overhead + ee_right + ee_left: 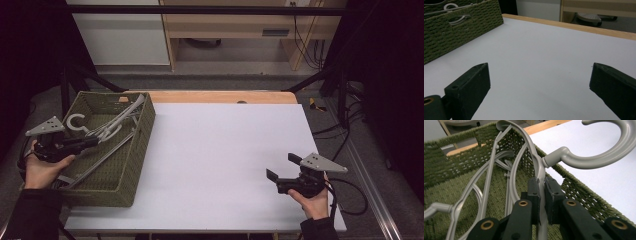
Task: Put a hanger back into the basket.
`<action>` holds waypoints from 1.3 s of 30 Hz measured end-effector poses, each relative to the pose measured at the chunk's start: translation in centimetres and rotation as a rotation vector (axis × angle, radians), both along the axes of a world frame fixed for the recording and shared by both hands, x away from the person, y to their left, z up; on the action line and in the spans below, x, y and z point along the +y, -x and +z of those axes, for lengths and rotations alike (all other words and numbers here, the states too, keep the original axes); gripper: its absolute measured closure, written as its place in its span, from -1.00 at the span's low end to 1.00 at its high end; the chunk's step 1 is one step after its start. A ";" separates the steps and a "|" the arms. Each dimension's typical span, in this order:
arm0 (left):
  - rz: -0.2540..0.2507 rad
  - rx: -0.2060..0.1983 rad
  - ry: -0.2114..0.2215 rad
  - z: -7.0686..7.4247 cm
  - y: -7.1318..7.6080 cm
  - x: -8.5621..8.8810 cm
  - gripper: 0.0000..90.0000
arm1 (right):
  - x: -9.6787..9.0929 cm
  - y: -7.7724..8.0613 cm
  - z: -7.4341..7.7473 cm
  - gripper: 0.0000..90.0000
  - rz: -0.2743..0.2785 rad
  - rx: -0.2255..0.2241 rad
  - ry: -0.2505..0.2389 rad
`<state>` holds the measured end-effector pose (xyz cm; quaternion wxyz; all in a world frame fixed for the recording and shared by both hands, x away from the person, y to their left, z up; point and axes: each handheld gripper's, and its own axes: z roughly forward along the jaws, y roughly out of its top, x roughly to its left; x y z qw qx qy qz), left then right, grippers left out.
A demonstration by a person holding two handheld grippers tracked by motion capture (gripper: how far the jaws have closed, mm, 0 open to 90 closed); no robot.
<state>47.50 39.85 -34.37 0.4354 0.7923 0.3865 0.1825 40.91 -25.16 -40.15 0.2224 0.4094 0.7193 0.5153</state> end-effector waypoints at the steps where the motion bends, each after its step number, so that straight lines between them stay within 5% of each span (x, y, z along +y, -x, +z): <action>1: 0.000 0.003 -0.006 -0.2 0.0 0.0 0.84 | 0.0 0.0 0.0 -0.92 0.000 0.000 0.000; 15: 0.005 0.095 -0.016 -2.1 -0.8 -1.0 0.84 | 0.1 0.0 0.0 -0.92 0.005 0.002 0.002; 22: 0.040 0.092 -0.021 -2.0 -0.9 -0.5 0.83 | 0.0 0.0 0.0 -0.92 0.005 0.000 0.003; 29: 0.095 0.105 -0.073 -2.5 -1.2 -0.2 0.80 | 0.1 0.0 -0.1 -0.92 0.004 0.003 0.001; 33: 0.115 0.103 -0.061 -2.3 -1.4 0.2 0.78 | 0.2 0.0 -0.1 -0.92 0.005 0.003 0.001; 39: 0.203 0.073 -0.063 -1.8 -1.6 0.9 0.71 | 0.1 0.0 -0.1 -0.92 0.003 0.001 0.000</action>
